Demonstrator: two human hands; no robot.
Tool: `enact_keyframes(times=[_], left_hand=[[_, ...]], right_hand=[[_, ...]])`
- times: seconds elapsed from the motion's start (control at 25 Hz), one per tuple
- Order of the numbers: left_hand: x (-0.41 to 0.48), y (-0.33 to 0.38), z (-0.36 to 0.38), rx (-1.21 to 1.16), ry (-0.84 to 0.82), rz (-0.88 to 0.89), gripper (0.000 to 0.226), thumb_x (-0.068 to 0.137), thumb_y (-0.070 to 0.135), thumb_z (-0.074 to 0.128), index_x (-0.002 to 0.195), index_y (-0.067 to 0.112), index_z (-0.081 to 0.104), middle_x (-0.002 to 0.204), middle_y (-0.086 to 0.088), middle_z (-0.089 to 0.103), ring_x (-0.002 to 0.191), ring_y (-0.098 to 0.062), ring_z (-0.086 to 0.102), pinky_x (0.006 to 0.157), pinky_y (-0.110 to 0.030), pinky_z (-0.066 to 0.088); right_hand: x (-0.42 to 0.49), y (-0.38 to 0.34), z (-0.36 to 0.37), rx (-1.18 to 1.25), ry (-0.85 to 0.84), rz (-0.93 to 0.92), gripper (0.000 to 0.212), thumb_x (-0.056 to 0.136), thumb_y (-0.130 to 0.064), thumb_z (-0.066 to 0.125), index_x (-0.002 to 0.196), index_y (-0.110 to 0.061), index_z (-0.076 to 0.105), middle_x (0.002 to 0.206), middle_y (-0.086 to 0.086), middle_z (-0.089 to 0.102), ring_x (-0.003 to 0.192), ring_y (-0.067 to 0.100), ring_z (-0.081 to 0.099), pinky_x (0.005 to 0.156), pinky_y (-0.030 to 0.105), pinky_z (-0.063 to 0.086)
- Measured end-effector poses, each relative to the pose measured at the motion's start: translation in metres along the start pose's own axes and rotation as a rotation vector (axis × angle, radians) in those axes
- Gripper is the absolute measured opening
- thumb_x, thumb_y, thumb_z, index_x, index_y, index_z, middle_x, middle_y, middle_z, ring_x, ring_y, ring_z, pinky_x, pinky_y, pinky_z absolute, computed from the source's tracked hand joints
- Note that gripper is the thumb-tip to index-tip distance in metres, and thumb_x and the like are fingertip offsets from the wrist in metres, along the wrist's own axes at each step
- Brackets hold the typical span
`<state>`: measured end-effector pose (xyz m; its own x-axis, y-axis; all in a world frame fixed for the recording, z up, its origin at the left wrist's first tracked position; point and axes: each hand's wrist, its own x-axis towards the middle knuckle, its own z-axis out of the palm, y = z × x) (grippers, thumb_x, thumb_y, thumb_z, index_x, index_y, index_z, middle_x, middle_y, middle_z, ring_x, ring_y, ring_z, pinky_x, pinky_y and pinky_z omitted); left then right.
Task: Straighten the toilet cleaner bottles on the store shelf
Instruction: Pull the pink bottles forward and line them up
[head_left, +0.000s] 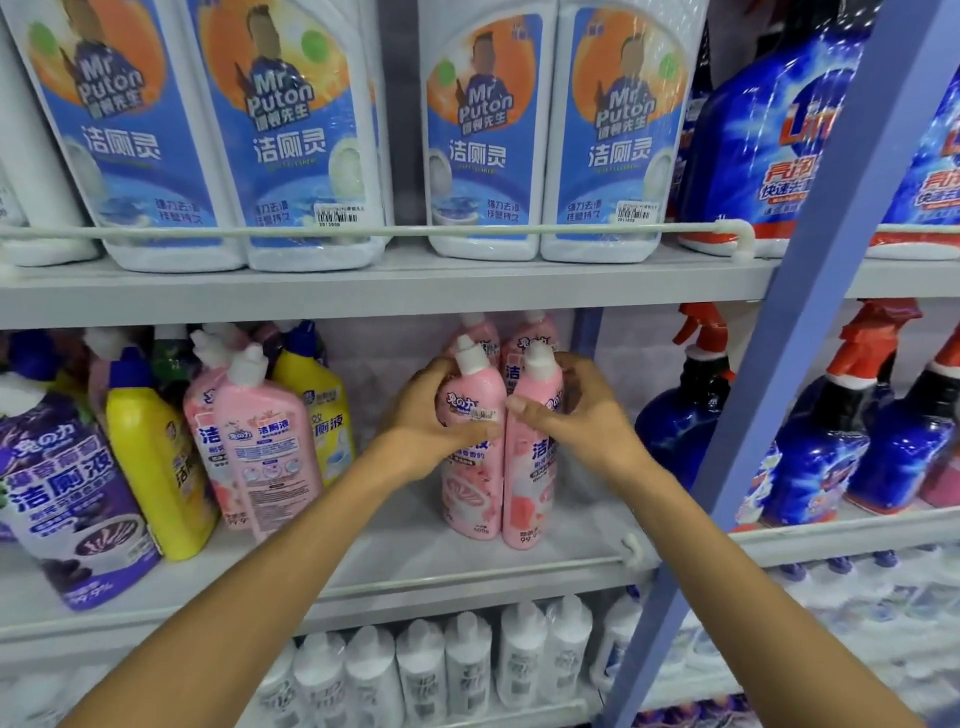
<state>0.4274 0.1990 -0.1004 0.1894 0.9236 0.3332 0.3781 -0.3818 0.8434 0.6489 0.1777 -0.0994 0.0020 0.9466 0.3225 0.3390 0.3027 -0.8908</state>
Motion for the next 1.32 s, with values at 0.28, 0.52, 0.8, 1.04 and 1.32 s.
enact_keyframes(times=[0.28, 0.52, 0.8, 1.04, 1.32], left_hand=[[0.001, -0.021, 0.005, -0.003, 0.039, -0.113, 0.071, 0.061, 0.02, 0.096, 0.117, 0.024, 0.051, 0.106, 0.005, 0.069, 0.099, -0.017, 0.069, 0.077, -0.032, 0.059], [0.007, -0.041, 0.022, 0.066, 0.204, -0.118, 0.061, 0.065, 0.021, 0.094, 0.11, 0.018, 0.054, 0.094, 0.008, 0.068, 0.082, -0.012, 0.067, 0.066, -0.024, 0.056], [0.045, -0.062, 0.028, 0.074, 0.258, -0.114, 0.07, 0.057, 0.037, 0.091, 0.115, 0.021, 0.054, 0.107, 0.003, 0.072, 0.09, -0.018, 0.072, 0.079, -0.04, 0.061], [0.068, -0.079, 0.013, -0.076, 0.044, -0.251, 0.082, 0.057, 0.017, 0.097, 0.128, 0.025, 0.057, 0.118, 0.008, 0.071, 0.11, -0.015, 0.068, 0.09, -0.044, 0.059], [0.072, -0.082, 0.013, -0.161, 0.012, -0.214, 0.083, 0.054, 0.02, 0.098, 0.126, 0.026, 0.058, 0.121, 0.007, 0.071, 0.111, -0.014, 0.069, 0.091, -0.052, 0.059]], right_hand=[[-0.005, 0.016, 0.011, -0.122, 0.146, -0.039, 0.091, 0.066, -0.066, 0.083, 0.139, -0.029, 0.045, 0.126, -0.007, 0.06, 0.108, 0.0, 0.062, 0.085, 0.023, 0.058], [0.006, 0.038, 0.017, -0.162, 0.185, 0.051, 0.079, 0.068, -0.044, 0.091, 0.13, -0.026, 0.046, 0.113, -0.011, 0.067, 0.095, 0.002, 0.068, 0.079, 0.033, 0.063], [0.047, 0.039, 0.031, -0.369, 0.328, 0.073, 0.088, 0.063, -0.054, 0.09, 0.13, -0.018, 0.046, 0.122, 0.004, 0.059, 0.107, 0.024, 0.066, 0.079, 0.042, 0.06], [0.075, 0.085, 0.013, -0.24, 0.137, 0.1, 0.111, 0.049, -0.076, 0.086, 0.139, -0.026, 0.044, 0.134, 0.001, 0.062, 0.12, 0.02, 0.065, 0.093, 0.048, 0.059], [0.075, 0.075, 0.015, -0.048, 0.043, 0.053, 0.071, 0.069, -0.035, 0.092, 0.125, -0.034, 0.049, 0.113, -0.008, 0.073, 0.1, 0.01, 0.073, 0.086, 0.041, 0.063]])
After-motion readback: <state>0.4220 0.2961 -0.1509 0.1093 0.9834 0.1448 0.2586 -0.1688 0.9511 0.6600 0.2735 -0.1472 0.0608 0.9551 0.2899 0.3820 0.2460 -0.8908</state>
